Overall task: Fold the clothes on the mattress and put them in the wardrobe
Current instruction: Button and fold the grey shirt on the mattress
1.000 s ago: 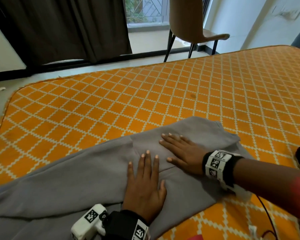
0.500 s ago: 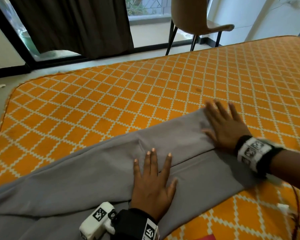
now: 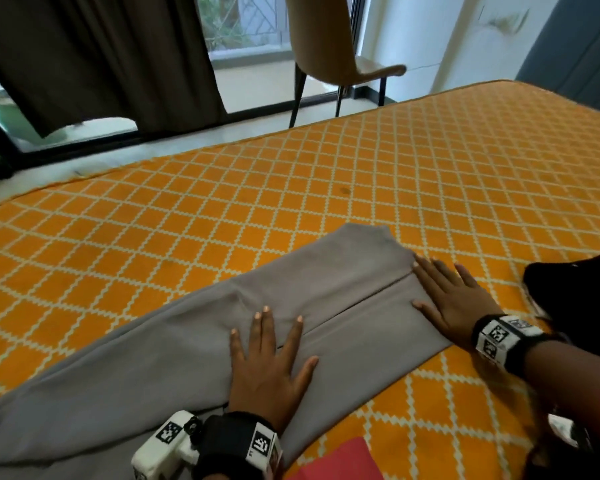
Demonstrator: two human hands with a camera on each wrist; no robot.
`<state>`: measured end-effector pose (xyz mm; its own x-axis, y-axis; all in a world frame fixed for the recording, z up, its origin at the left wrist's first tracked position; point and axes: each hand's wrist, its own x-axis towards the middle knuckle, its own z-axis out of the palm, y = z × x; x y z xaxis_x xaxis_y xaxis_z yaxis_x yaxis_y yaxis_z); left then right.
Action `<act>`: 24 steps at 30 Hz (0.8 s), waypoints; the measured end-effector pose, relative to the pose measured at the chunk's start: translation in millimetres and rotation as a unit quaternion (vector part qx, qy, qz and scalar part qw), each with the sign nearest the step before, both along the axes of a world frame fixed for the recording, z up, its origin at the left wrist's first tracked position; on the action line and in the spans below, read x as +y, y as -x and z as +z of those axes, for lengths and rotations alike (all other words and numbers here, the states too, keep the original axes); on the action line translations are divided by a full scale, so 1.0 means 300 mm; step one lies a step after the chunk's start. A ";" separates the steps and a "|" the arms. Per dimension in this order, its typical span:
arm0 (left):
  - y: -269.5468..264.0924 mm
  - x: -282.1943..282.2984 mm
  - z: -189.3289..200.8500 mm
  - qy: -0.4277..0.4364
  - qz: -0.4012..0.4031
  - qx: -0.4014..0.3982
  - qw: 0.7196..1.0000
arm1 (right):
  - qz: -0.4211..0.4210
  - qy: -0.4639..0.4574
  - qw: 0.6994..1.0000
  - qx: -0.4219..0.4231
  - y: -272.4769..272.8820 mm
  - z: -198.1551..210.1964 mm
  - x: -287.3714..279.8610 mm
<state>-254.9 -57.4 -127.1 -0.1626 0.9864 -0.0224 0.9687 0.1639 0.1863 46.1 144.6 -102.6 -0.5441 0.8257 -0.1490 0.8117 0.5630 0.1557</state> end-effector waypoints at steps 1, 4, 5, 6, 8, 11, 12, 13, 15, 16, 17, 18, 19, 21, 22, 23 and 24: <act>-0.001 0.005 0.003 0.008 0.000 0.001 1.000 | -0.045 0.000 0.999 -0.008 -0.002 0.011 -0.009; -0.006 0.017 0.015 0.038 -0.002 0.004 0.999 | -0.124 0.002 0.992 0.002 -0.007 0.035 -0.029; -0.007 0.021 0.017 0.049 -0.001 0.003 0.999 | -0.138 -0.003 0.990 0.023 -0.010 0.052 -0.023; -0.009 0.023 0.017 0.057 0.001 0.001 0.998 | -0.158 0.003 0.986 0.057 -0.012 0.073 -0.014; -0.012 0.022 0.012 0.058 0.005 -0.005 0.998 | -0.219 0.055 0.961 0.157 -0.007 0.123 0.009; -0.015 0.019 0.009 0.049 0.013 -0.002 0.999 | -0.306 0.181 0.897 0.262 -0.011 0.129 0.050; -0.014 0.018 0.010 0.048 0.017 0.003 0.999 | -0.318 0.219 0.880 0.278 -0.012 0.116 0.063; -0.015 0.017 0.012 0.048 0.022 0.007 0.999 | -0.316 0.247 0.869 0.291 -0.007 0.105 0.072; -0.017 0.019 0.005 0.055 0.032 0.015 0.998 | -0.289 0.272 0.865 0.309 0.015 0.101 0.085; -0.015 0.020 -0.001 0.061 0.037 0.020 0.997 | -0.279 0.273 0.865 0.316 0.029 0.104 0.091; -0.014 0.021 0.000 0.067 0.043 0.022 0.997 | -0.268 0.273 0.863 0.330 0.043 0.106 0.102; -0.012 0.023 -0.001 0.069 0.047 0.027 0.996 | -0.265 0.275 0.857 0.347 0.054 0.110 0.113; -0.010 0.024 -0.005 0.066 0.047 0.032 0.996 | -0.262 0.286 0.845 0.368 0.059 0.111 0.127; -0.011 0.023 -0.009 0.069 0.047 0.042 0.996 | -0.240 0.339 0.824 0.385 0.068 0.118 0.143; -0.012 0.022 -0.009 0.074 0.044 0.044 0.995 | -0.206 0.356 0.834 0.367 0.077 0.123 0.143; -0.010 0.021 -0.016 0.074 0.039 0.049 0.995 | -0.165 0.360 0.852 0.342 0.090 0.129 0.137; -0.008 0.020 -0.022 0.071 0.036 0.055 0.995 | -0.132 0.353 0.871 0.316 0.106 0.126 0.129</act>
